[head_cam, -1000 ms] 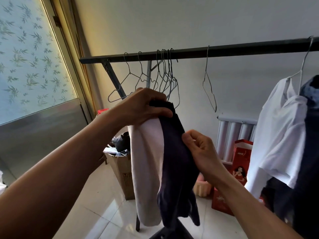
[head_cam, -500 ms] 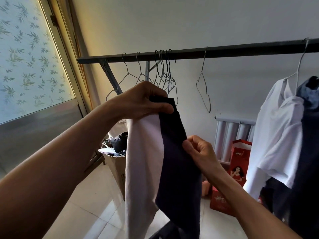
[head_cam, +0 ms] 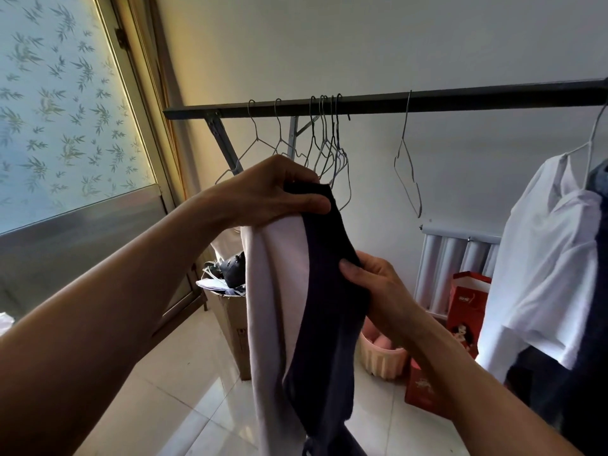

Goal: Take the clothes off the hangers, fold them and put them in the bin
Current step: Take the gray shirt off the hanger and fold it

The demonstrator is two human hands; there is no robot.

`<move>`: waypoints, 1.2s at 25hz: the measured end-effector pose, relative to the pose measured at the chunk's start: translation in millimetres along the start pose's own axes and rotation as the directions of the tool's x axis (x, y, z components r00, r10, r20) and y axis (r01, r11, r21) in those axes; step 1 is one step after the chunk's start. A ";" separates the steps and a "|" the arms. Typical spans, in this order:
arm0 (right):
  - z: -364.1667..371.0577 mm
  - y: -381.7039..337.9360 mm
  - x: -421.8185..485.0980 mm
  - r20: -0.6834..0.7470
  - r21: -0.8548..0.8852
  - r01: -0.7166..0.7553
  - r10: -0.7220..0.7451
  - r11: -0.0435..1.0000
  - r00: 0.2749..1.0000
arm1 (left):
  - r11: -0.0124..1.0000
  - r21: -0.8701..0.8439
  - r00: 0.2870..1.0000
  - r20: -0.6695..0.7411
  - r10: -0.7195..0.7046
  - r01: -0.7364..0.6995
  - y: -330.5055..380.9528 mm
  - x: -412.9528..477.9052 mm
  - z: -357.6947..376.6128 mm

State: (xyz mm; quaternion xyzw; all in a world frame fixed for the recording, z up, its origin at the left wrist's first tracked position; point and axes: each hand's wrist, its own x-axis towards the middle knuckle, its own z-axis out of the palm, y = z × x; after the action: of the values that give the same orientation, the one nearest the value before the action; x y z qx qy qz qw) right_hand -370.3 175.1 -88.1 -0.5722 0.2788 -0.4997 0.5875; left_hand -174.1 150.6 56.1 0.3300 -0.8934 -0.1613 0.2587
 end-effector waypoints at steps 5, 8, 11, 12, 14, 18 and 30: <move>2.3 -22.8 2.9 0.045 -0.106 -0.005 0.010 0.994 0.999 | 1.000 0.023 1.000 -0.004 -0.016 0.016 0.2 -2.0 -1.5; 0.6 -29.1 4.6 0.045 -0.082 0.041 -0.037 0.996 0.998 | 1.000 0.017 0.999 -0.049 -0.018 0.019 -1.0 -3.1 -1.7; -1.7 -30.1 8.9 0.027 -0.063 0.079 -0.077 0.995 0.997 | 0.993 -0.011 0.992 -0.046 -0.116 0.116 -1.9 -4.5 -3.9; -3.6 -29.7 9.9 0.025 -0.073 0.086 -0.085 0.994 0.996 | 0.988 -0.011 0.987 -0.026 -0.157 0.157 -1.5 -5.1 -4.2; -10.0 -25.4 8.5 0.071 -0.103 0.064 -0.057 0.993 0.996 | 0.981 -0.031 0.982 -0.011 -0.191 0.190 -0.5 -6.0 -5.0; -33.4 1.6 -5.8 0.234 -0.125 -0.101 0.129 0.987 0.964 | 0.977 -0.108 0.980 -0.057 -0.193 0.186 1.4 -8.5 -13.1; -17.1 -18.0 22.5 0.068 -0.448 -0.031 0.068 0.893 0.995 | 0.958 -0.228 0.984 0.068 -0.166 0.177 36.9 -4.4 -9.3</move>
State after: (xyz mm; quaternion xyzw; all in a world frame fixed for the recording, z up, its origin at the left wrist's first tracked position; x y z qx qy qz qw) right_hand -382.7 150.7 -68.7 -0.7043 0.3763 -0.3835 0.4640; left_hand -184.7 179.3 79.0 0.3696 -0.8424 -0.2946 0.2588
